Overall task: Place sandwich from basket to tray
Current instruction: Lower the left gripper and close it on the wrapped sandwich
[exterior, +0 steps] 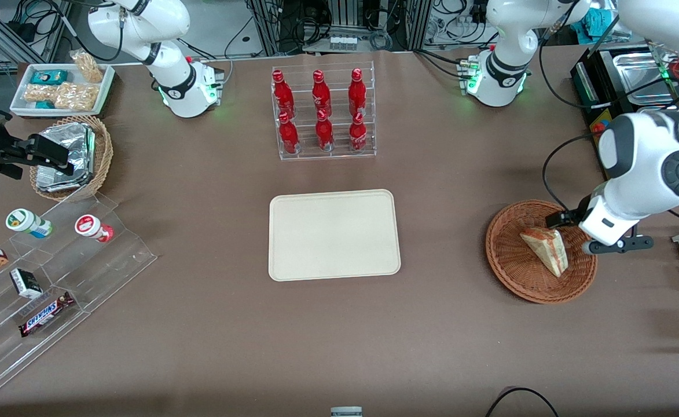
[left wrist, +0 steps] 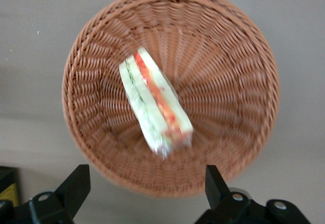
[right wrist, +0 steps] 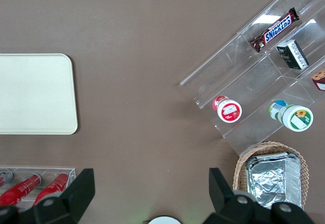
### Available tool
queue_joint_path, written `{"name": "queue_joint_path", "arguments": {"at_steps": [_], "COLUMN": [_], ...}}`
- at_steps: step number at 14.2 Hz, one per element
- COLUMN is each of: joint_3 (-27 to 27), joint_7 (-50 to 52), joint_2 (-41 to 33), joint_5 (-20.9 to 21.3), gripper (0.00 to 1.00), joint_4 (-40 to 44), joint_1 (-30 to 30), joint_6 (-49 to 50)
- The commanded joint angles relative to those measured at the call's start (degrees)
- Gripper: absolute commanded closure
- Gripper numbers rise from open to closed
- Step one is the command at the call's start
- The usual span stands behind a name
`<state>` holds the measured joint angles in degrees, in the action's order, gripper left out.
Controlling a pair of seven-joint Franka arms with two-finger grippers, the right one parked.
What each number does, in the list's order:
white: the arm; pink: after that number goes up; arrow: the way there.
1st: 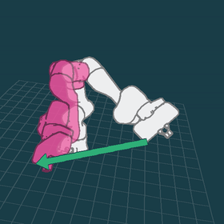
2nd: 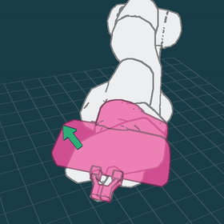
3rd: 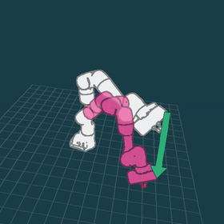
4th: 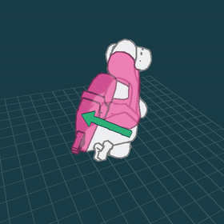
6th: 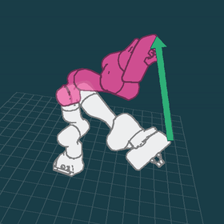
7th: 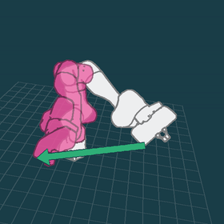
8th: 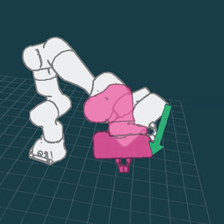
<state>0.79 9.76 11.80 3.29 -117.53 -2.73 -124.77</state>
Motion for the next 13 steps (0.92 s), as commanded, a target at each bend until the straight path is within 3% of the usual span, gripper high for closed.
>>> {"name": "queue_joint_path", "arguments": {"at_steps": [1,5,9,10,11,12,13], "joint_3": [0.35,0.35,0.35,0.35,0.35,0.35,0.44], "joint_7": [12.25,32.31,32.95,33.22,33.31,33.22,33.39], "joint_2": [0.50,3.83,8.14,8.49,8.67,8.67,8.41], "joint_5": [-0.12,-0.21,-0.21,-0.21,-0.21,-0.21,-0.21], "gripper": [0.00,0.00,0.02,0.29,0.71,0.88,0.93], "joint_4": [-2.26,-2.44,-2.35,-2.35,-2.35,-2.35,-1.83], "joint_1": [-0.26,-0.08,-0.17,-0.17,-0.17,-0.17,-0.08], "joint_6": [-4.07,-9.50,-12.95,-12.86,-12.51,-12.25,-12.07]}}
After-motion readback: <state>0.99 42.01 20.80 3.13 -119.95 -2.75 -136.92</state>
